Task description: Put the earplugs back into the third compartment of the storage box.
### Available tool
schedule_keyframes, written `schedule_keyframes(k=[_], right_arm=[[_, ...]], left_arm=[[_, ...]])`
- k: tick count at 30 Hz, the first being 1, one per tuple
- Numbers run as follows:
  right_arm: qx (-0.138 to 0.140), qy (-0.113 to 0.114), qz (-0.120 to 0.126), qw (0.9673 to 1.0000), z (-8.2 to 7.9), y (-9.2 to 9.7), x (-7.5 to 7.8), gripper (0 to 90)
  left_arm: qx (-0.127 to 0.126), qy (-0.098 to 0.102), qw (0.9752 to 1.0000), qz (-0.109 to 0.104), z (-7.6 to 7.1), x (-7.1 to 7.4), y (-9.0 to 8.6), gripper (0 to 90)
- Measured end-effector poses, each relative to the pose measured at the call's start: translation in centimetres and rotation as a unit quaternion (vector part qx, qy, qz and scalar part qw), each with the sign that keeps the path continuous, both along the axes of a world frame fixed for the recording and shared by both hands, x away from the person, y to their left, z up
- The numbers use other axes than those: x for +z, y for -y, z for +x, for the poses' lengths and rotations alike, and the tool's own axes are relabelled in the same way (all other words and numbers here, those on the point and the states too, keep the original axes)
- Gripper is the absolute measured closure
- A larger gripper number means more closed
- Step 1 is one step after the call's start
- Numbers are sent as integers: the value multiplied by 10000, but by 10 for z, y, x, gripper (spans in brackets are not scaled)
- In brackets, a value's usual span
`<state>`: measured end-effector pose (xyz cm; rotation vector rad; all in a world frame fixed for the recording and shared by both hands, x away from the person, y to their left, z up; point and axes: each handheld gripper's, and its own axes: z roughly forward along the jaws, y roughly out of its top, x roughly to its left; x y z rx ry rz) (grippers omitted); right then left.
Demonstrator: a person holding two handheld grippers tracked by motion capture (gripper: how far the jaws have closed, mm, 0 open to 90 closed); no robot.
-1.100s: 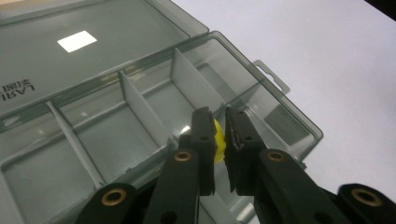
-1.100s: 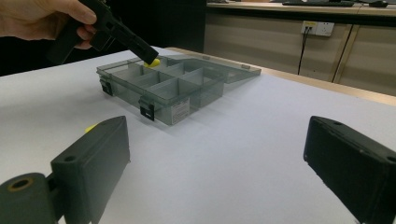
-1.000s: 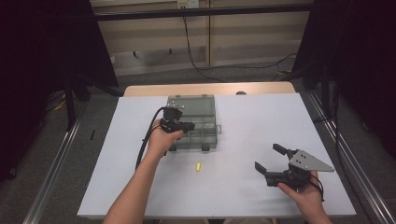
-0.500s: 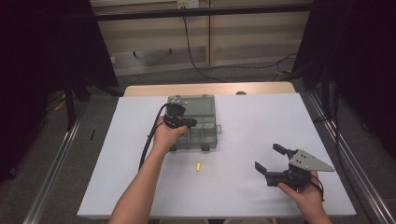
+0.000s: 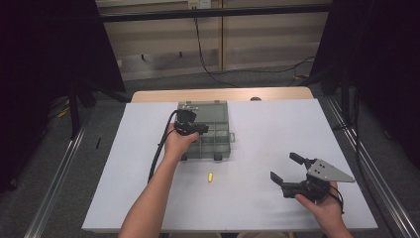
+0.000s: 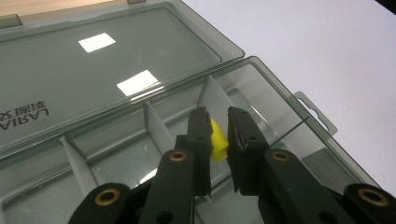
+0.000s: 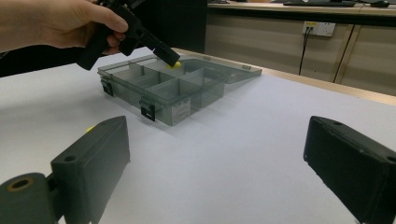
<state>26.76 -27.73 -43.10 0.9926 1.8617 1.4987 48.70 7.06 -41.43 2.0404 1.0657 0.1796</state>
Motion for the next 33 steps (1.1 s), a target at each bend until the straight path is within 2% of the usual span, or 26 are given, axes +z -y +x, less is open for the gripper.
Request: schedule_keyframes(k=[3, 8, 12, 15, 17, 25, 28, 32, 33], right_arm=[[3, -4, 1, 10000, 0, 0, 0, 69], [-5, -4, 9, 10000, 0, 1, 0, 69], [-7, -15, 13, 10000, 0, 1, -1, 69], [-7, -15, 18, 10000, 0, 1, -1, 69], [-3, -17, 22, 10000, 0, 1, -1, 69], [-5, -22, 6, 10000, 0, 0, -1, 69], [8, -3, -9, 10000, 0, 0, 0, 69], [11, -4, -8, 10000, 0, 0, 0, 69], [15, -2, -6, 10000, 0, 0, 0, 68]], left_arm=[[60, -15, 10000, 67, 1, -3, 1, 759], [122, 27, 9999, 31, 1, -2, 1, 692], [29, 9, 10000, 72, -2, 1, -1, 657], [-24, 6, 9999, 137, -6, 5, -2, 578], [-142, 24, 9997, 176, -10, 8, -2, 568], [-403, 68, 9991, 63, -31, 18, -3, 415], [-434, 49, 9990, -36, -36, 18, -5, 393], [-490, 88, 9988, -47, -43, 17, -8, 371], [-492, 37, 9987, -83, -44, 16, -8, 357]])
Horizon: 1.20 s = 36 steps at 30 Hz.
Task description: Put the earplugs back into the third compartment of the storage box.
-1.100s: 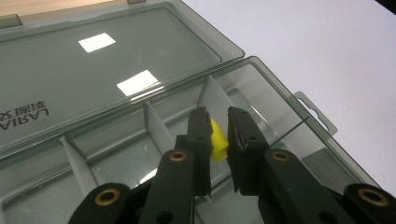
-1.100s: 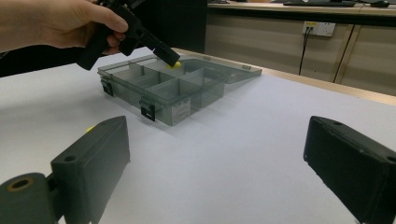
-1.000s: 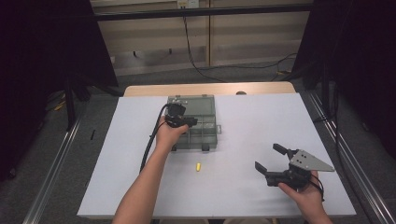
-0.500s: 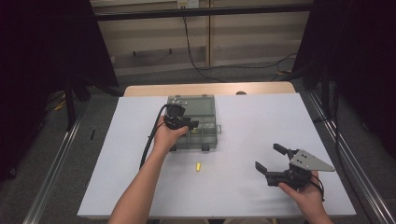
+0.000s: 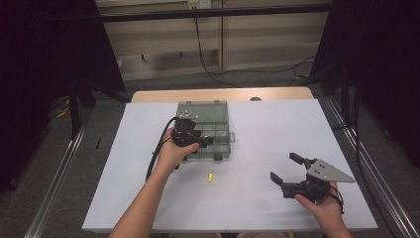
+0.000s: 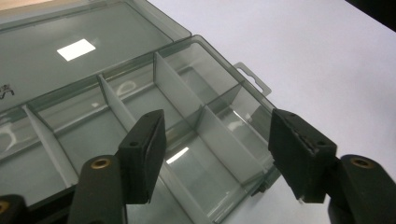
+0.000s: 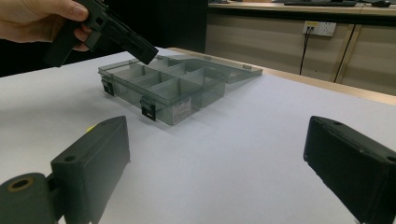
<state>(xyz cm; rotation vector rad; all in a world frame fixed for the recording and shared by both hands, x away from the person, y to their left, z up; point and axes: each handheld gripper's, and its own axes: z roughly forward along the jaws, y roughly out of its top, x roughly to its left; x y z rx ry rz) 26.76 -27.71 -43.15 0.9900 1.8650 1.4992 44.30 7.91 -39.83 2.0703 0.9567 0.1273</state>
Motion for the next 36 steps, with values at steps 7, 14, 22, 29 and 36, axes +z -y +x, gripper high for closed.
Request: schedule_keyframes(k=[7, 14, 22, 29, 36], right_arm=[[-12, -6, -10, 10000, 0, 0, 0, 68], [9, -1, -11, 10000, 0, -1, 0, 68], [11, 15, -12, 10000, 0, -1, 0, 68], [13, 18, -20, 10000, 0, -1, 0, 68], [27, 8, -23, 10000, 0, -2, 0, 68]], left_arm=[[-107, 8, 9999, -65, -10, -3, -5, 295], [-259, 99, 9996, -18, -22, -3, -5, 240], [-265, 98, 9996, -24, -32, -5, -7, 140], [-331, 154, 9993, -18, -43, -6, -9, 113], [-429, 198, 9989, -64, -55, -9, -10, 111]])
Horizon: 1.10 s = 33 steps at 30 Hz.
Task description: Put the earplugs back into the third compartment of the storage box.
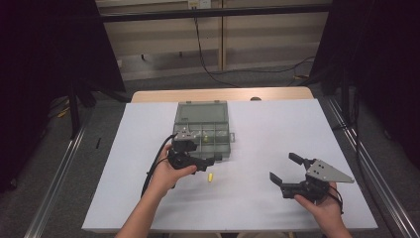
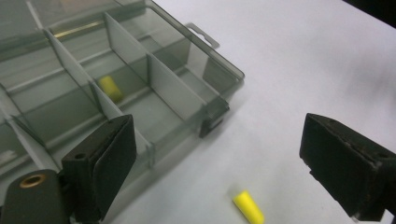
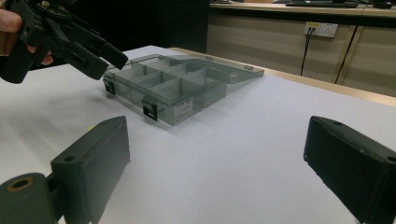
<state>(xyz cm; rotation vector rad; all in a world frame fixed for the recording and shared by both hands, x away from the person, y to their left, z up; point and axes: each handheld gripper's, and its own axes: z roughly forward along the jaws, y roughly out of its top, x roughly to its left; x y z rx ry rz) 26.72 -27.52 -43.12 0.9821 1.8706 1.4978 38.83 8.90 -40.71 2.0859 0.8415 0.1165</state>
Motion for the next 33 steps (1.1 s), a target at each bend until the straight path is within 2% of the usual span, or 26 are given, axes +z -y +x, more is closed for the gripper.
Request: schedule_keyframes(k=[10, 25, 33], right_arm=[[-10, 7, 1, 10000, 0, 0, 0, 68], [28, 7, -34, 10000, -1, -2, 1, 68], [33, 44, -47, 10000, -1, -2, 1, 69]], left_arm=[[-56, 5, 10000, 17, -12, -7, 0, 107], [-45, -57, 9999, 147, -19, -19, -4, 112], [-101, -53, 9999, 115, -27, -22, -2, 120]])
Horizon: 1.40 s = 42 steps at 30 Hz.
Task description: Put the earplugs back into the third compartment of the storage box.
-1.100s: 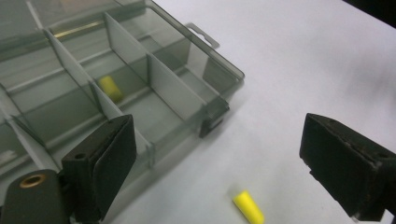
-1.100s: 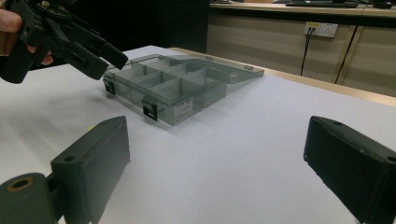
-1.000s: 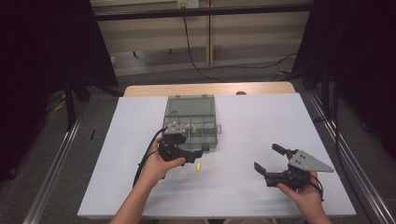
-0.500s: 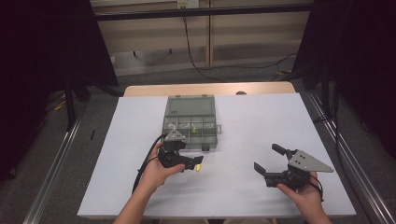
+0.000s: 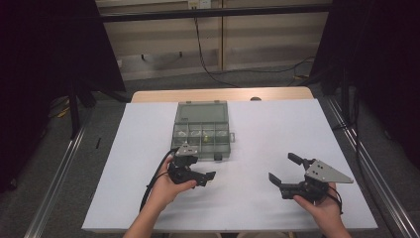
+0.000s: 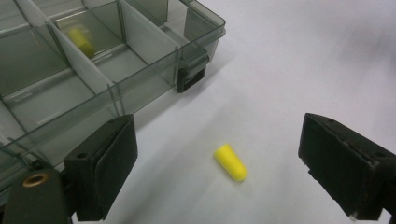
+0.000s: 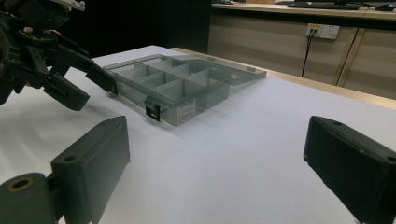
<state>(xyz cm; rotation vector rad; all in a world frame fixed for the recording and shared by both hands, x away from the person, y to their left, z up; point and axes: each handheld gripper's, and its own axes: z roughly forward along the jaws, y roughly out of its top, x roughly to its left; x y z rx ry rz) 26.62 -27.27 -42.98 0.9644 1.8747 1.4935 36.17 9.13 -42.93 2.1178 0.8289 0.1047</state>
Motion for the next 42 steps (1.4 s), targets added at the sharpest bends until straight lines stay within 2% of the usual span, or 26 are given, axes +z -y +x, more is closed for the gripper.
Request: schedule_keyframes(k=[8, 11, 15, 17, 20, 23, 26, 28, 30, 38, 42], right_arm=[[9, -1, 7, 10000, 0, 0, 0, 69], [3, -18, 1, 10000, 0, 0, 0, 69], [11, -9, 1, 10000, 0, 0, 0, 69], [4, -8, 14, 10000, 0, 0, 0, 69], [7, -15, 6, 10000, 0, 0, 0, 69], [15, -36, 2, 10000, 0, 0, -1, 69], [20, -37, 5, 10000, 0, -1, -1, 69], [14, -28, 0, 10000, 0, 0, 0, 69], [6, -12, 9, 10000, 0, 0, 0, 69], [36, -61, 8, 10000, 1, 0, -1, 69], [35, -54, 5, 10000, 0, 0, -1, 69]], left_arm=[[-80, 29, 9999, 94, -3, -3, 2, 123], [-90, -8, 9999, 67, -4, -4, 3, 127], [-140, -1, 9998, 168, -5, -7, 5, 155], [-169, -18, 9997, 197, -5, -9, 5, 200], [-81, 29, 9996, 257, -4, -11, 4, 250], [-75, -43, 9998, 202, -4, -12, 3, 320], [137, -211, 9996, 104, -2, -14, 1, 367], [171, -320, 9993, 55, -1, -16, -1, 405], [179, -339, 9992, 62, -1, -16, -2, 428], [66, -315, 9995, 33, -4, -17, 2, 620], [6, -332, 9994, 80, -5, -17, 4, 636]])
